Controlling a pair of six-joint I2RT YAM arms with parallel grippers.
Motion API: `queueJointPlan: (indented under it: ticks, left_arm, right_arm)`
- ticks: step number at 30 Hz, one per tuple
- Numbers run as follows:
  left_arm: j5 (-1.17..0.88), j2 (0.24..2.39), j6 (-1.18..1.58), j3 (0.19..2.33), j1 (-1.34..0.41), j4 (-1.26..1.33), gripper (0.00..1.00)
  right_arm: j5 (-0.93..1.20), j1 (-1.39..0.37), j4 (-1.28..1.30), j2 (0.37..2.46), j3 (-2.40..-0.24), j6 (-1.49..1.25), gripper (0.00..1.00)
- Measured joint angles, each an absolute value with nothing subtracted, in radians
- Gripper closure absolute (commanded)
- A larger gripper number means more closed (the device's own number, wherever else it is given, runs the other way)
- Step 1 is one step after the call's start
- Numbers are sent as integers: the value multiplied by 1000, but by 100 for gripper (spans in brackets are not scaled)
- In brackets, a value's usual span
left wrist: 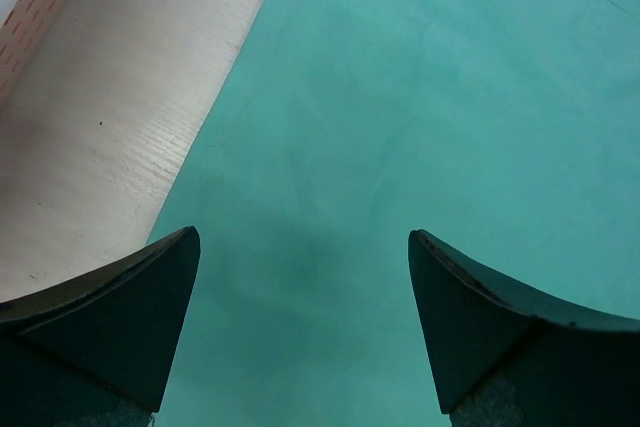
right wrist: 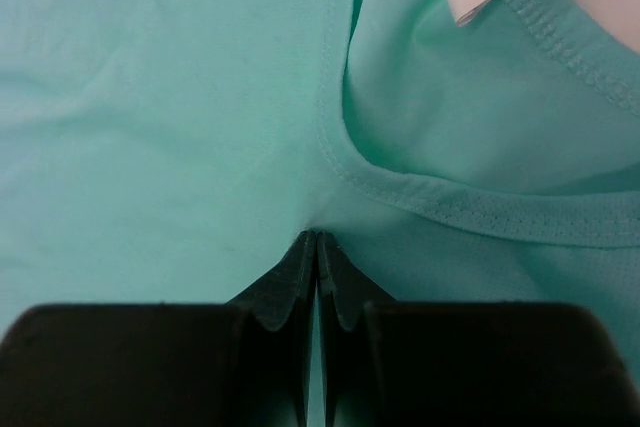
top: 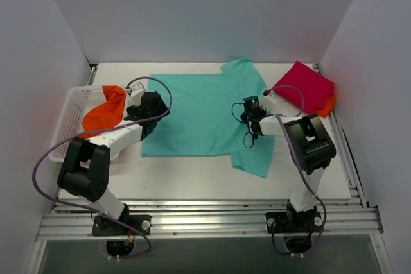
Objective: Fold and stack the t-shirts
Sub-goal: Flatten the tshirt out
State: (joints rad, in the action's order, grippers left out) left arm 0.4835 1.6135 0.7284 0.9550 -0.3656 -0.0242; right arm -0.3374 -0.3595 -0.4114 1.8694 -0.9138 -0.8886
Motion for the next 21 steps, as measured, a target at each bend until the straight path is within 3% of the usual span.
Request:
queueJointPlan:
  ticks: [7, 11, 13, 14, 17, 21]
  left_arm:
    - [521, 1579, 728, 932, -365, -26, 6]
    - [544, 1538, 722, 928, -365, -29, 5]
    - [563, 1507, 719, 928, -365, -46, 5]
    - [571, 1491, 717, 928, -365, -56, 5]
    - [588, 1437, 712, 928, -366, -88, 5]
    - [620, 1322, 721, 928, -389, -170, 5]
  right_arm:
    - [-297, -363, -424, 1923, -985, -846, 100]
    - [-379, -399, -305, 1876, -985, -831, 100]
    - [-427, -428, -228, 1829, -985, -825, 87]
    - [-453, -440, -191, 1799, -985, -821, 54]
    - [-546, -485, -82, 1678, -992, -819, 7]
    - [-667, -561, 27, 1486, -1002, -808, 0]
